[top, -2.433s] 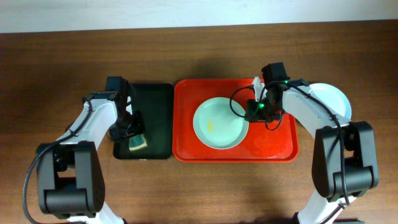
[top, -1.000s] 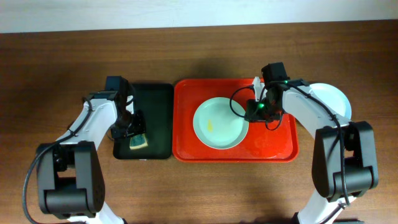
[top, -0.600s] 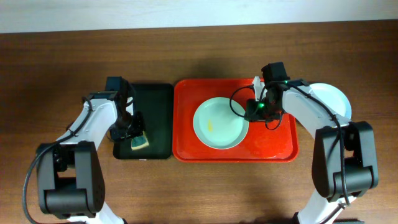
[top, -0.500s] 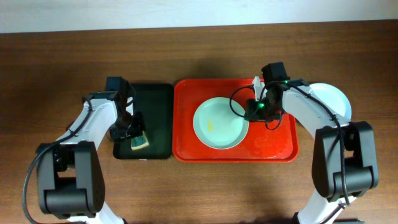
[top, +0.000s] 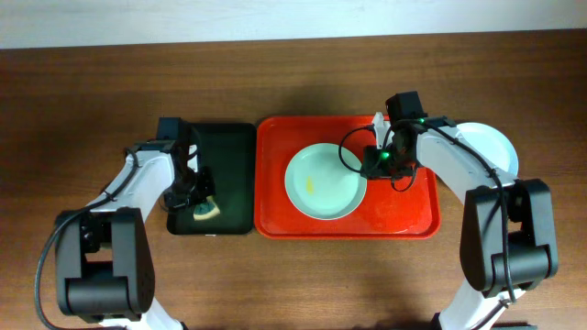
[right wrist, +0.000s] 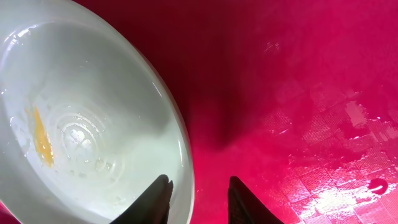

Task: Clean dirty plates on tray and stack at the side
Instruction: 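Lift the sponge from the black tray with the left gripper, then carry the sponge over the pale green plate with the left gripper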

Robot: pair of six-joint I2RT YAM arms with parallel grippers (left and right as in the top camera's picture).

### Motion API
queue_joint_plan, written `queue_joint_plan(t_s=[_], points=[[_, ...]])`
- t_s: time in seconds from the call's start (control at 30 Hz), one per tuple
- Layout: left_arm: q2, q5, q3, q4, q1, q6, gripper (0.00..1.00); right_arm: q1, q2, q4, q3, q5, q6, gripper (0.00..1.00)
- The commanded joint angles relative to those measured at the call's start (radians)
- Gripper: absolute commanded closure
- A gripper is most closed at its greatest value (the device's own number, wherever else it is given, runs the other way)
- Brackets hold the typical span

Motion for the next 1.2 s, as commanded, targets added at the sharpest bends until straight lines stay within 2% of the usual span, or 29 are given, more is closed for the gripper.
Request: queue_joint_plan(t_s=[0.0, 0.07, 0.1, 0.27, 0.33, 0.43, 0.47, 0.5, 0.83, 1.03, 1.17], points=[[-0.019, -0.007, 0.02, -0.023, 0.003, 0.006, 1.0, 0.005, 0.008, 0.002, -0.008, -0.01, 0.004, 0.68], [-0.05, -0.007, 0.055, -0.046, 0.003, 0.01, 1.0, 0.005, 0.008, 0.003, -0.008, -0.01, 0.004, 0.55], [-0.07, -0.008, 0.068, -0.049, 0.003, 0.013, 1.0, 0.005, 0.008, 0.003, -0.008, -0.009, 0.004, 0.52], [-0.203, 0.005, 0.113, -0.05, -0.005, 0.073, 1.0, 0.005, 0.008, 0.003, -0.008, -0.01, 0.004, 0.53], [-0.247, 0.027, 0.115, -0.05, -0.011, 0.073, 1.0, 0.005, 0.008, 0.006, -0.008, -0.01, 0.004, 0.63], [-0.265, 0.053, 0.12, -0.054, -0.011, 0.073, 1.0, 0.005, 0.008, 0.006, -0.008, -0.01, 0.004, 0.9], [-0.262, 0.053, 0.126, -0.057, -0.011, 0.073, 1.0, 0.005, 0.008, 0.006, -0.008, -0.01, 0.004, 0.95], [-0.261, 0.053, 0.13, -0.058, -0.011, 0.073, 1.0, 0.005, 0.008, 0.006, -0.008, -0.01, 0.004, 0.96], [-0.143, 0.045, 0.407, -0.256, -0.048, 0.077, 1.0, 0.005, 0.008, 0.008, -0.008, -0.074, 0.004, 0.96], [-0.047, 0.045, 0.428, -0.254, -0.148, 0.077, 1.0, 0.005, 0.008, 0.014, -0.008, -0.1, 0.035, 0.94], [0.019, 0.067, 0.428, -0.248, -0.208, 0.069, 1.0, 0.006, 0.008, 0.014, -0.008, -0.103, 0.035, 0.79]])
